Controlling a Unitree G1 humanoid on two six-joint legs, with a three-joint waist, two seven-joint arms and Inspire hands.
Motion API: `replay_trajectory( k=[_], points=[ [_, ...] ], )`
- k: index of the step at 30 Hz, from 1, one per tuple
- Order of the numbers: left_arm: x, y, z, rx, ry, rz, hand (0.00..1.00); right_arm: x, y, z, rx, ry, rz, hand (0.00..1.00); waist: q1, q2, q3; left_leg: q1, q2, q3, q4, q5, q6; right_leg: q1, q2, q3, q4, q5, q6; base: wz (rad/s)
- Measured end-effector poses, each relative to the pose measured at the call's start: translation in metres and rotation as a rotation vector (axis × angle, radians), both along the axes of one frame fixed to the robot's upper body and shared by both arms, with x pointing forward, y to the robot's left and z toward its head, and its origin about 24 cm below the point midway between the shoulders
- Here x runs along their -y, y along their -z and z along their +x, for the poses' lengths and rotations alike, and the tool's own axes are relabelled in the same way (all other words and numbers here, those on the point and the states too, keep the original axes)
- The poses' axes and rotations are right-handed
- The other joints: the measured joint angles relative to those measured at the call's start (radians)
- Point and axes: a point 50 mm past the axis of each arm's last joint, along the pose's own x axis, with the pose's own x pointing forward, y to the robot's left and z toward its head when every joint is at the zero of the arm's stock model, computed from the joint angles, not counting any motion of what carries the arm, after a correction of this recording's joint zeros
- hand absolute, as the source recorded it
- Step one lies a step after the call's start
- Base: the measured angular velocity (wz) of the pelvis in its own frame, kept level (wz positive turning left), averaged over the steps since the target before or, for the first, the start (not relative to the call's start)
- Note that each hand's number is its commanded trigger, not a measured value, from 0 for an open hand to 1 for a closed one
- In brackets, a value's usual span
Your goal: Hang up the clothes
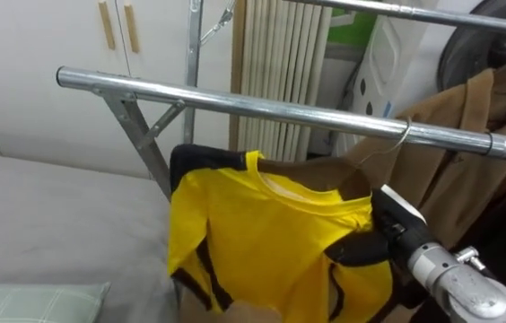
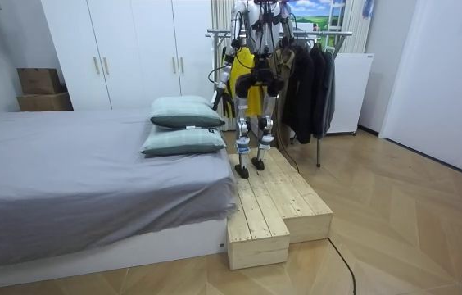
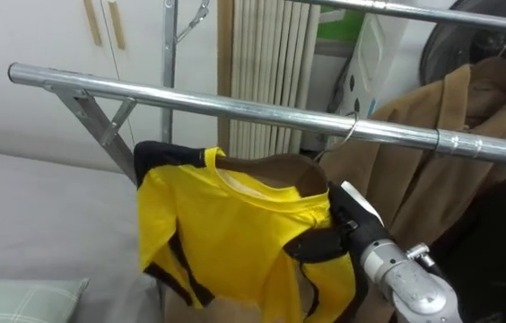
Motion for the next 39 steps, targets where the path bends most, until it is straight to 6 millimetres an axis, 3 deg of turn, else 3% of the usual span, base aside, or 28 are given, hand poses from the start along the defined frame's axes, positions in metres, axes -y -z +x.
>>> replay_trajectory(
  k=[6,12,13,14,15,16,32,39],
  points=[
    [0.001,0.0,0.0,-0.002,0.001,-0.003,0.0,0.0,0.017,-0.004,-0.067,-0.002,0.023,1.0,0.0,0.008,0.0031,0.005,0.0,0.003,0.001,-0.001,0.001,0.009,-0.001,-0.001,0.0,0.001,0.0,0.0],
    [0.003,0.001,-0.001,-0.003,-0.001,-0.009,0.0,0.002,0.02,-0.004,-0.074,0.006,0.024,1.0,-0.002,0.02,0.0039,0.006,0.0,0.003,0.001,-0.001,0.001,0.009,-0.001,-0.001,0.002,0.002,0.0,0.0],
    [0.004,0.001,-0.001,-0.003,-0.001,-0.01,0.0,0.002,0.02,-0.004,-0.072,0.006,0.025,0.92,-0.005,0.024,0.0043,0.004,0.0,0.003,0.0,-0.001,0.002,0.009,0.0,-0.003,0.002,0.002,0.0,0.0],
    [0.004,0.001,0.0,-0.002,-0.001,-0.01,0.0,0.002,0.02,-0.004,-0.071,0.007,0.025,0.5,-0.005,0.025,0.0044,0.003,0.001,0.003,-0.001,-0.003,0.005,0.009,0.0,-0.003,0.002,0.001,0.0,0.0],
    [0.004,0.001,0.0,-0.001,-0.001,-0.011,0.0,0.002,0.02,-0.004,-0.069,0.01,0.025,0.29,-0.005,0.029,0.0038,0.002,0.001,0.003,-0.001,-0.005,0.007,0.009,0.0,-0.003,0.002,0.001,0.0,0.0],
    [0.004,0.001,0.0,0.0,-0.002,-0.011,0.0,0.003,0.021,-0.004,-0.07,0.014,0.024,0.0,-0.005,0.03,0.0031,0.002,0.001,0.003,-0.001,-0.005,0.007,0.009,0.0,-0.003,0.002,0.001,0.0,0.0],
    [0.004,0.001,0.0,0.001,-0.003,-0.01,0.0,0.006,0.023,-0.001,-0.064,0.041,0.022,0.0,-0.007,0.027,0.0002,0.016,0.0,0.004,-0.004,-0.003,0.005,0.015,0.0,-0.001,0.003,0.002,0.0,0.0],
    [0.005,0.002,-0.003,-0.008,0.006,-0.013,0.0,-0.002,0.012,0.001,-0.007,0.008,-0.012,0.0,-0.009,0.023,-0.0022,0.017,0.0,0.007,-0.014,0.0,0.001,0.01,0.001,0.003,0.008,0.002,0.001,-0.01]
  ],
)
